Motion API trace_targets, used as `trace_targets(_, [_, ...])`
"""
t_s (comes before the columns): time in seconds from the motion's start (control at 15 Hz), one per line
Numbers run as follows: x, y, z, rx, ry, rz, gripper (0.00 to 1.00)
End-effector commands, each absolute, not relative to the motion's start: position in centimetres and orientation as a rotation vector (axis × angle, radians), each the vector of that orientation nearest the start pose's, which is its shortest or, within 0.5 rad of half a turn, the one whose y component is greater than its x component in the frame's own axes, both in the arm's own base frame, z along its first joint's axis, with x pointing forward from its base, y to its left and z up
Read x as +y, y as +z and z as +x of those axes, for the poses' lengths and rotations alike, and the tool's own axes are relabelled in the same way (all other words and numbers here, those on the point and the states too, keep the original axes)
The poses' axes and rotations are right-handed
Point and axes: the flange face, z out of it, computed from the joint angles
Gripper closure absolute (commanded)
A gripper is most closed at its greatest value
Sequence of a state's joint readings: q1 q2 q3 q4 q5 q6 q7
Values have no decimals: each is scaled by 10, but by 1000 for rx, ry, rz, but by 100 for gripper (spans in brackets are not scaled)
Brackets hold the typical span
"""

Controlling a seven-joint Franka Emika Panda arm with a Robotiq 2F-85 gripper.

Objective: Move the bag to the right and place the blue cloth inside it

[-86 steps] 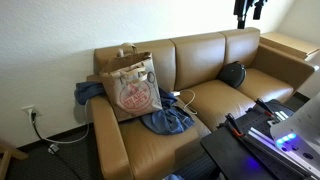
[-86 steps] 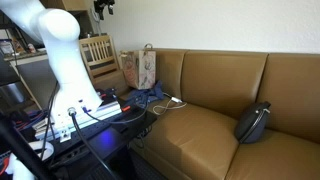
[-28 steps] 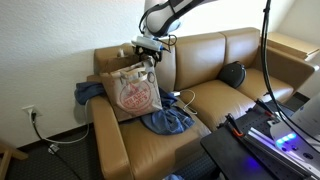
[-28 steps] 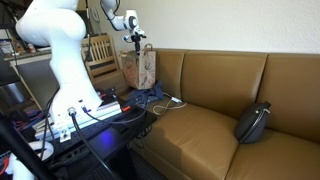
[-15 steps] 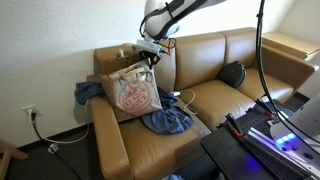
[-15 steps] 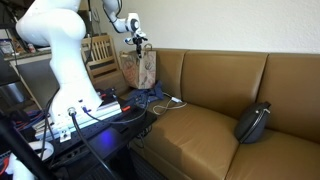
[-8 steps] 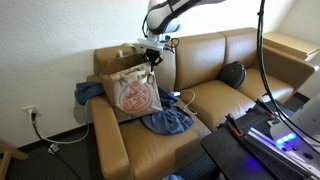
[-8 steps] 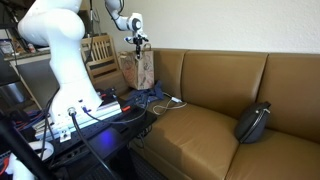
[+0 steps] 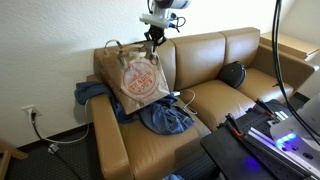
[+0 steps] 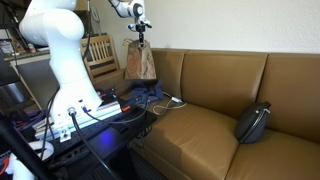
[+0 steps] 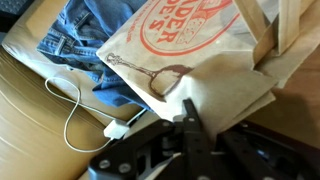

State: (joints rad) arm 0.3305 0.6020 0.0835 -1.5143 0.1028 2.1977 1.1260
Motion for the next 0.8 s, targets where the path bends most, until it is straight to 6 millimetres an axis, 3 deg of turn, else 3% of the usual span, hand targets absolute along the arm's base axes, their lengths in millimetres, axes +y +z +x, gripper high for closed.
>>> trace_targets(0.0, [244, 401, 641, 1167, -68, -2702, 100])
trace_targets(0.13, [217, 436, 634, 1206, -121, -2646, 100])
trace_targets(0.33, [164, 471, 615, 1295, -137, -2556, 100])
trace_targets(0.53, [104, 484, 589, 1459, -143, -2443, 100])
trace_targets(0.73, [39, 482, 557, 1665, -154, -2321, 100])
